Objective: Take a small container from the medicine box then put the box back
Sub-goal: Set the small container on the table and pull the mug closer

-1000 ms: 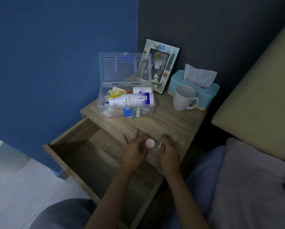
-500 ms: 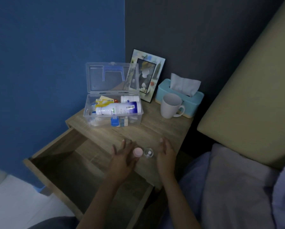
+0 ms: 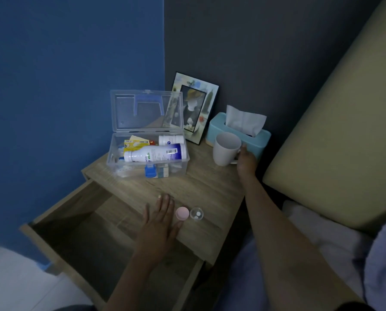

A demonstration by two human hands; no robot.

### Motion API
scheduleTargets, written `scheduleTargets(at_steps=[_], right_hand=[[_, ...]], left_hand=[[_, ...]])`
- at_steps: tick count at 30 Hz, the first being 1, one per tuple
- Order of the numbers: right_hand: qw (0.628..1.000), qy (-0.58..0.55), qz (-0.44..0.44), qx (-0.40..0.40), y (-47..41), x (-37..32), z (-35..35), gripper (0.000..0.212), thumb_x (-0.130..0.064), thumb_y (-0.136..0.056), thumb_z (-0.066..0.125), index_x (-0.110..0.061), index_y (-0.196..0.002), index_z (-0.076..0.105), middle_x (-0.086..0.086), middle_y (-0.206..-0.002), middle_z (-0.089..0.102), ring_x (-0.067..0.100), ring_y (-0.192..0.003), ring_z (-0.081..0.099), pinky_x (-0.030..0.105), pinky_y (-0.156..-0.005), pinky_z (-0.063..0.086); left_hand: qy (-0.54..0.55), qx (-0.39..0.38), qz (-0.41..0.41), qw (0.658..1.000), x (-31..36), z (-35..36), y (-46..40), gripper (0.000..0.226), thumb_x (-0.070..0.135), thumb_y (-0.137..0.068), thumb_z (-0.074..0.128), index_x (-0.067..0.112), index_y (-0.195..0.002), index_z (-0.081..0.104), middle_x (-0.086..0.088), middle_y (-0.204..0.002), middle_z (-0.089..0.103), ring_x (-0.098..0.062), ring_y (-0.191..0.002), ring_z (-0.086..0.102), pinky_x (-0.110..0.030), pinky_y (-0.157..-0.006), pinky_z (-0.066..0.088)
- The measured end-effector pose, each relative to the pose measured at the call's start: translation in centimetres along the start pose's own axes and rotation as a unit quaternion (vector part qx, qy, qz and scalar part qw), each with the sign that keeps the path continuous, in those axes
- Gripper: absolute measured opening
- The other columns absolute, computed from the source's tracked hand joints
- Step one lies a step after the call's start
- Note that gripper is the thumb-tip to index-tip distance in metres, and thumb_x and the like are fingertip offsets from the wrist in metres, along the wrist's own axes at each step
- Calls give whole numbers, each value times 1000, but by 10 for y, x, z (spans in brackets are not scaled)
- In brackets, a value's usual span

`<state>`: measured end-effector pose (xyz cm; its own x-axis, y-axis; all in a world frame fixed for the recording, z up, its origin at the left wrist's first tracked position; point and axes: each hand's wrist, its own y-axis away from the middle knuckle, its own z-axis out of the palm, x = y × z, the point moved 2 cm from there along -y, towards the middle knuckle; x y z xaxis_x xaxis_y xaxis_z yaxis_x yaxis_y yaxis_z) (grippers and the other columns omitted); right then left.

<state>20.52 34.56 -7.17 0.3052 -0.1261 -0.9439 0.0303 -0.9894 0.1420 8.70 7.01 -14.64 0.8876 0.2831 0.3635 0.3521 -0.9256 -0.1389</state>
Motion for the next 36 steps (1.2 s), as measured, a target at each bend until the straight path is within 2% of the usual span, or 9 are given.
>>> scheduleTargets(at_steps=[3, 7, 10, 14, 19, 25, 28, 33, 36], right_hand=[[1000, -17, -6, -24, 2, 4, 0, 47, -52, -98, 34, -17, -86, 63, 10, -100, 67, 28, -100, 62, 39, -92, 47], [999, -36, -10, -23, 14, 8, 1, 46, -49, -97, 41, -12, -84, 64, 14, -97, 67, 28, -96, 61, 37, -85, 47], [997, -80, -11, -3, 33, 9, -3, 45, -41, -97, 48, 1, -97, 66, 22, -109, 67, 34, -108, 61, 49, -98, 48], [988, -157, 7, 5, 66, 14, -11, 44, -30, -97, 50, 12, -103, 63, 33, -114, 63, 43, -112, 59, 59, -99, 45], [982, -184, 38, -21, 105, 24, -19, 31, -33, -96, 53, -12, -75, 62, 11, -83, 64, 25, -90, 61, 41, -84, 50], [989, -142, 17, -28, 127, 40, -23, 32, -36, -96, 52, -15, -75, 64, 18, -90, 67, 24, -88, 62, 41, -82, 50], [990, -136, 13, -32, 130, 45, -23, 31, -37, -95, 52, -18, -75, 65, 12, -87, 68, 21, -86, 65, 38, -79, 51], [988, -149, 18, -39, 130, 51, -24, 27, -35, -95, 54, -16, -80, 66, 5, -84, 68, 13, -82, 65, 28, -68, 54], [988, -147, 24, -37, 131, 50, -24, 32, -37, -95, 53, -8, -90, 66, 9, -90, 68, 20, -89, 65, 35, -75, 54]], left_hand=[[-8, 1, 3, 1000, 0, 0, 1, 75, 56, -89, 15, 14, -151, 28, -2, -161, 16, -20, -149, 3, -44, -119, 1], [-4, 2, -2, 1000, 1, -1, 1, 73, 56, -91, 18, 14, -151, 27, -2, -161, 16, -18, -149, 2, -42, -119, 0], [-26, -15, -6, 1000, 0, -1, 2, 66, 51, -97, 28, 17, -153, 19, 0, -163, 8, -16, -149, -6, -40, -119, -5], [-22, -15, -9, 1000, 1, -2, 3, 65, 49, -98, 30, 18, -153, 17, 1, -163, 5, -14, -148, -9, -38, -119, -7], [-17, -5, -7, 1000, 1, -1, 3, 64, 48, -98, 32, 17, -153, 19, 1, -162, 9, -14, -148, -6, -38, -118, -7], [-28, -7, -8, 1000, -1, 1, 3, 65, 50, -97, 28, 18, -153, 20, 0, -162, 10, -15, -150, 0, -38, -118, -4], [-29, -1, -8, 1000, -2, 2, 3, 68, 54, -94, 19, 17, -152, 24, 0, -162, 15, -16, -149, 4, -38, -118, -1], [-32, -12, -13, 999, -6, 7, 2, 69, 56, -94, 18, 20, -153, 17, 1, -163, 10, -11, -147, -7, -38, -118, -3], [-34, -23, -14, 999, -5, 5, 2, 68, 55, -96, 19, 21, -154, 12, 2, -164, 4, -11, -146, -14, -36, -118, -6]])
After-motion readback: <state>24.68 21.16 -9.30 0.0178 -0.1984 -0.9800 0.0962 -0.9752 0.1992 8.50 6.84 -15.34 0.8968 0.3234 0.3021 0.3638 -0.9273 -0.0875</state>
